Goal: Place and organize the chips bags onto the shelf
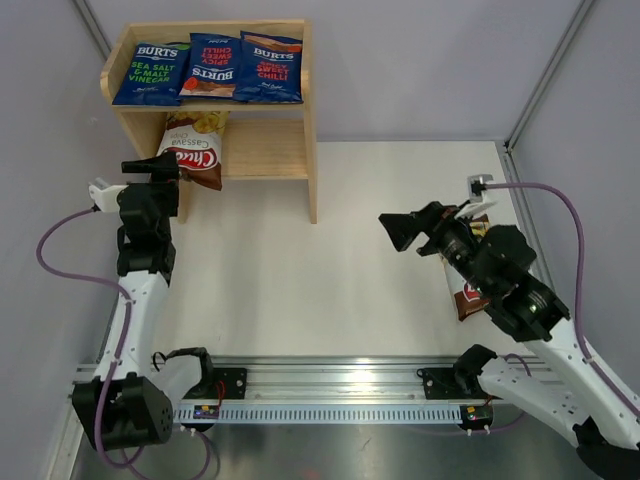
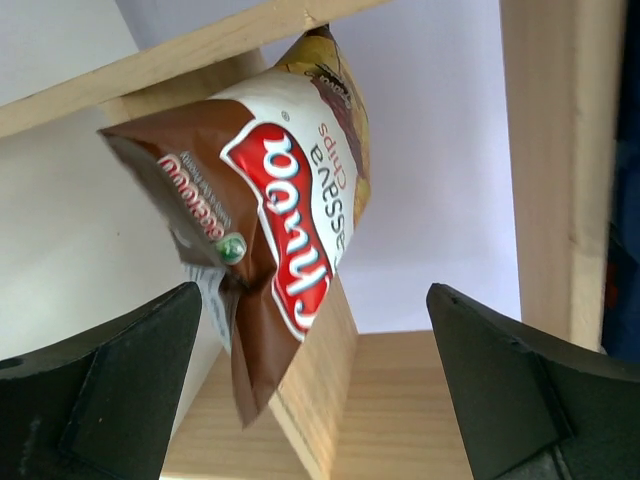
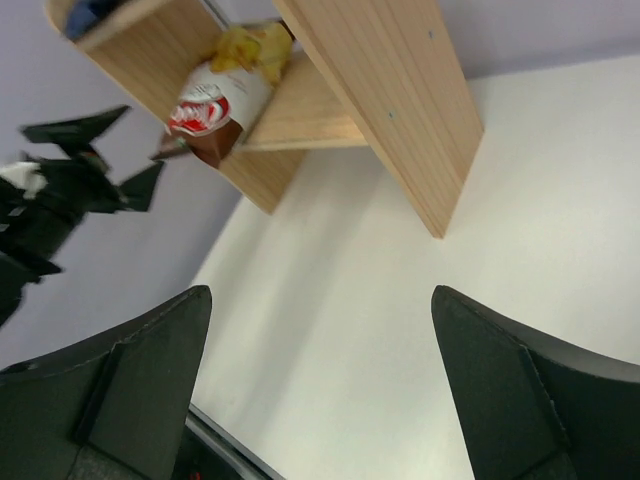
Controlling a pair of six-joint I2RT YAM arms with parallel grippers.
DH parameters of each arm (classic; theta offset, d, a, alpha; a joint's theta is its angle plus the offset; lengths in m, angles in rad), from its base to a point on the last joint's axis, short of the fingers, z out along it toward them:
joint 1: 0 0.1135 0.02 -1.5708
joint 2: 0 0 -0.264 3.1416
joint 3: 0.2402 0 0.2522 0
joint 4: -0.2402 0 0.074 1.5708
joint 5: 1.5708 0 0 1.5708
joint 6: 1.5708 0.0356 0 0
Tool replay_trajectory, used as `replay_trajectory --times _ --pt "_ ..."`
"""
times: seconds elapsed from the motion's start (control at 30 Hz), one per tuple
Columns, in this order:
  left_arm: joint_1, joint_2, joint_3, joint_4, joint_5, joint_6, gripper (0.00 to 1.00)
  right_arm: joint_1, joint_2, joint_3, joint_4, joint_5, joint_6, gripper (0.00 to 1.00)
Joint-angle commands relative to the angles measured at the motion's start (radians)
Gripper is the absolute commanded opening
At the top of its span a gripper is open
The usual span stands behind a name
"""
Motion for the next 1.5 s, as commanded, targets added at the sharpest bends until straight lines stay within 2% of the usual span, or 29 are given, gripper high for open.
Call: replay_trajectory --times 0.0,0.07,0.13,0.17,0.2,0.27,0.3,0.4,0.43,0.53,0.57,0.63,0.73,0.77,0.87,0.9,0.93,0.97,1.0,1.03,1.17,1.27,1.37,1.47 --pt "0.009 -0.144 -0.021 -0.136 0.041 0.065 0.99 0.000 0.152 0.131 -0.180 -0.018 -0.123 1.00" --pt "0.009 -0.210 -0.030 -0.221 0.111 0.117 0.99 -0.015 0.247 0.165 -0.248 -0.081 -0.172 0.99" --pt "0.009 -0.299 -0.026 -0.280 0.189 0.241 0.99 -0.087 0.327 0.211 -0.286 -0.124 -0.177 0.99" --pt "0.009 -0.324 -0.013 -0.370 0.279 0.290 0.99 -0.125 0.346 0.217 -0.290 -0.220 -0.173 0.99" --pt "0.009 -0.342 0.014 -0.424 0.315 0.339 0.99 -0.237 0.367 0.219 -0.286 -0.291 -0.170 0.99" --pt "0.009 -0.406 0.028 -0.527 0.448 0.492 0.99 -0.331 0.427 0.223 -0.296 -0.447 -0.169 0.99" --pt "0.007 -0.425 0.033 -0.558 0.499 0.576 0.99 -0.372 0.449 0.245 -0.312 -0.448 -0.180 1.00" --pt "0.006 -0.497 0.042 -0.660 0.699 0.661 0.99 -0.455 0.513 0.297 -0.368 -0.330 -0.222 0.99" --pt "0.006 -0.509 0.036 -0.679 0.792 0.710 0.99 -0.501 0.534 0.308 -0.373 -0.321 -0.235 0.99" --pt "0.006 -0.546 0.028 -0.766 0.901 0.807 0.99 -0.570 0.551 0.314 -0.333 -0.347 -0.235 0.99" --pt "0.007 -0.558 0.022 -0.797 0.909 0.835 0.99 -0.607 0.552 0.309 -0.304 -0.374 -0.242 0.98" --pt "-0.037 -0.580 0.007 -0.808 0.839 0.846 0.99 -0.665 0.545 0.283 -0.255 -0.376 -0.255 0.97" --pt "-0.082 -0.627 0.001 -0.820 0.741 0.873 0.99 -0.774 0.597 0.305 -0.285 -0.308 -0.214 0.97" --pt "-0.095 -0.637 0.002 -0.825 0.721 0.879 0.99 -0.863 0.616 0.323 -0.283 -0.387 -0.213 0.97" --pt "-0.157 -0.663 0.008 -0.820 0.641 0.901 0.99 -0.980 0.694 0.314 -0.196 -0.576 -0.162 0.99" --pt "-0.180 -0.678 0.013 -0.823 0.609 0.907 0.99 -1.067 0.735 0.296 -0.150 -0.630 -0.122 0.99" --pt "-0.187 -0.690 0.014 -0.831 0.514 0.909 0.99 -1.104 0.755 0.271 -0.035 -0.690 -0.022 0.98" --pt "-0.201 -0.704 0.011 -0.836 0.463 0.906 0.99 -1.130 0.774 0.228 0.011 -0.757 0.011 0.95" --pt "-0.212 -0.727 0.004 -0.839 0.420 0.895 0.99 -1.158 0.810 0.224 0.030 -0.752 0.015 0.95" --pt "-0.220 -0.732 -0.001 -0.839 0.391 0.892 0.99 -1.167 0.829 0.222 0.009 -0.730 -0.023 0.95" --pt "-0.252 -0.736 -0.050 -0.797 0.464 0.887 0.99 -1.177 0.904 0.211 -0.031 -0.598 -0.119 0.96" --pt "-0.309 -0.723 -0.038 -0.813 0.428 0.887 0.99 -1.177 0.982 0.228 -0.074 -0.603 -0.169 0.98" --pt "-0.351 -0.721 -0.039 -0.814 0.420 0.887 0.99 -1.174 1.016 0.205 -0.043 -0.635 -0.183 0.98" --pt "-0.385 -0.721 -0.038 -0.816 0.418 0.889 0.99 -1.172 1.065 0.220 -0.080 -0.587 -0.219 0.96"
